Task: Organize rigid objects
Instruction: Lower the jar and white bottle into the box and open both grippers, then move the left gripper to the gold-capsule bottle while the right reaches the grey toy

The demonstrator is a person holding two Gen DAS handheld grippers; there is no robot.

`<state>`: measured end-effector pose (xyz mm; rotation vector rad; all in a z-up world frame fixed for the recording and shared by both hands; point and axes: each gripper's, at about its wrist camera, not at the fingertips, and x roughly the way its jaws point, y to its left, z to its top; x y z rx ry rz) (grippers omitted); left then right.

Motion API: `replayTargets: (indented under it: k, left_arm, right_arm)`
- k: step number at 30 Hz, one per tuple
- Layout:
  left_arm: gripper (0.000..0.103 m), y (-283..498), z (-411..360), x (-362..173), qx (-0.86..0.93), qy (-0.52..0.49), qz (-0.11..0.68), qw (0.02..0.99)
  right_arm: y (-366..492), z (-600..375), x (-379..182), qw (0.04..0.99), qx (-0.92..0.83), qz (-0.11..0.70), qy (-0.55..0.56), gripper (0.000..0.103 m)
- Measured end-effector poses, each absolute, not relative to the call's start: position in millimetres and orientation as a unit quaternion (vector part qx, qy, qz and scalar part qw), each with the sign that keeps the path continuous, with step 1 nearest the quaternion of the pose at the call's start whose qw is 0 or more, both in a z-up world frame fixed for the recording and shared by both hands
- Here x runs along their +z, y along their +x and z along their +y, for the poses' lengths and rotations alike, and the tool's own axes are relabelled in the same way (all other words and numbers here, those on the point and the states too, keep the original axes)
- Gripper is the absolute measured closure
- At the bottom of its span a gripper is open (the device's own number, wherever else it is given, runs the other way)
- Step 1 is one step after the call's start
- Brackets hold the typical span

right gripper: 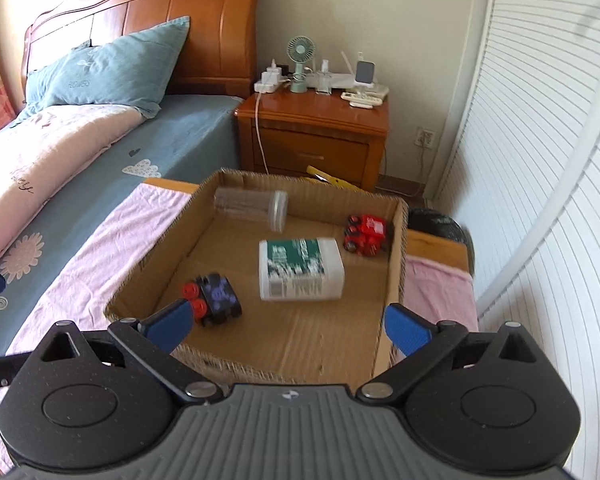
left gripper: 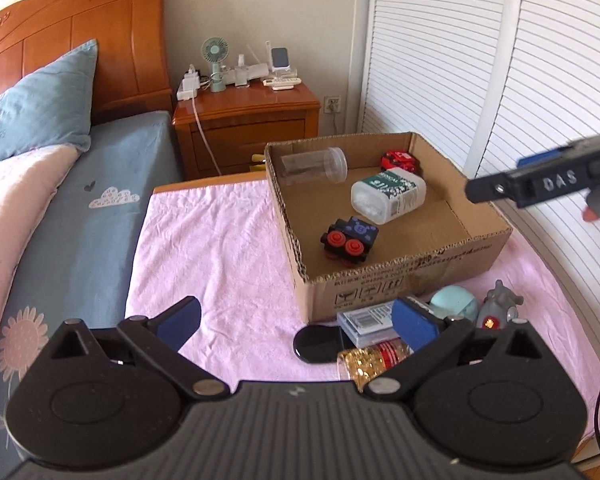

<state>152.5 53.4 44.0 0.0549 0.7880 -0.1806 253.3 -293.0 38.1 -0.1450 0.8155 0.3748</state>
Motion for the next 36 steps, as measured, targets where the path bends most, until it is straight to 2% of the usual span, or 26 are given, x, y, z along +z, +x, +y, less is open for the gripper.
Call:
replayTargets:
  k: [10,23,36]
  left_arm:
    - [0.002,126,35,19,-0.056,0.031,0.372,0.926]
    - [0.002,122,-2,-20,-0.096,-0.013,0.418,0.903]
    - [0.002,141,-34,-49,-0.078,0.007,0.429,0.900]
  right_arm:
    - [199,-337,-13,0.902,0.188,0.388,-0.038,0.000]
    - [154,-343,-85,0.886,0.157,0.433,-0.060,0.000]
    - [141,-351,-105,0.886,0.165,0.427,-0.078,0.000]
